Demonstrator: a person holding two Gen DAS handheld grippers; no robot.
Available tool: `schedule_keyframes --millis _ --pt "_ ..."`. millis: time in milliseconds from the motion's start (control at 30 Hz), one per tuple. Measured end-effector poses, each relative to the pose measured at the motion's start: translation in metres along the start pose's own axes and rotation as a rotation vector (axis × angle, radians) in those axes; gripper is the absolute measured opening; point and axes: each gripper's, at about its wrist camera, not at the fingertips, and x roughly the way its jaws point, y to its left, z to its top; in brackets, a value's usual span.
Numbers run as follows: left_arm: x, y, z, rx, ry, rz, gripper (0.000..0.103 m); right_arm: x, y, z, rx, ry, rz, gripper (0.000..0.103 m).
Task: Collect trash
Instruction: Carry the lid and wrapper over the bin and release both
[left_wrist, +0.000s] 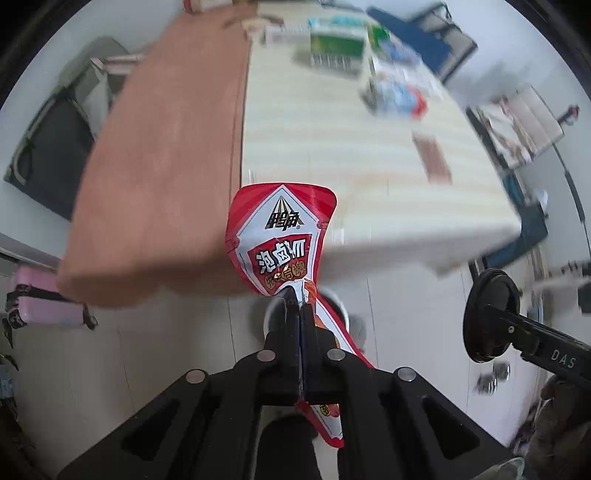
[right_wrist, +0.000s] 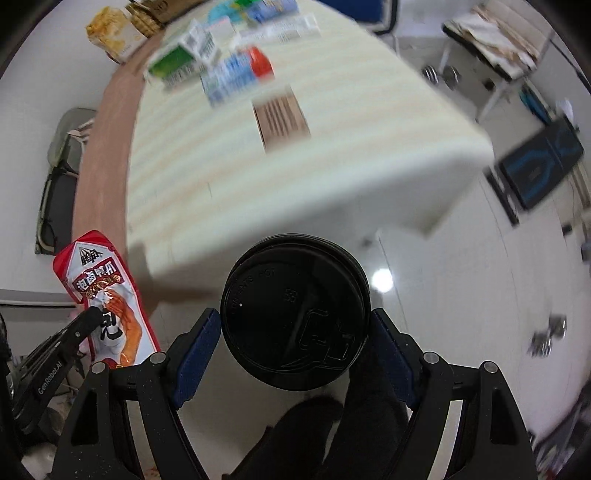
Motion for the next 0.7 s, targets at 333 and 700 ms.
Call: schedule_keyframes --millis 333,700 --pt "0.144 0.007 -0.069 -0.044 0.197 -0.053 0.0 0.118 -0.04 -0.093 0.094 0.134 -0.045 0.083" --pt "0.311 0.026 -0.085 -0.107 0.273 -0.068 0.001 0.311 -0.073 -0.096 0.139 0.209 0.028 0.084"
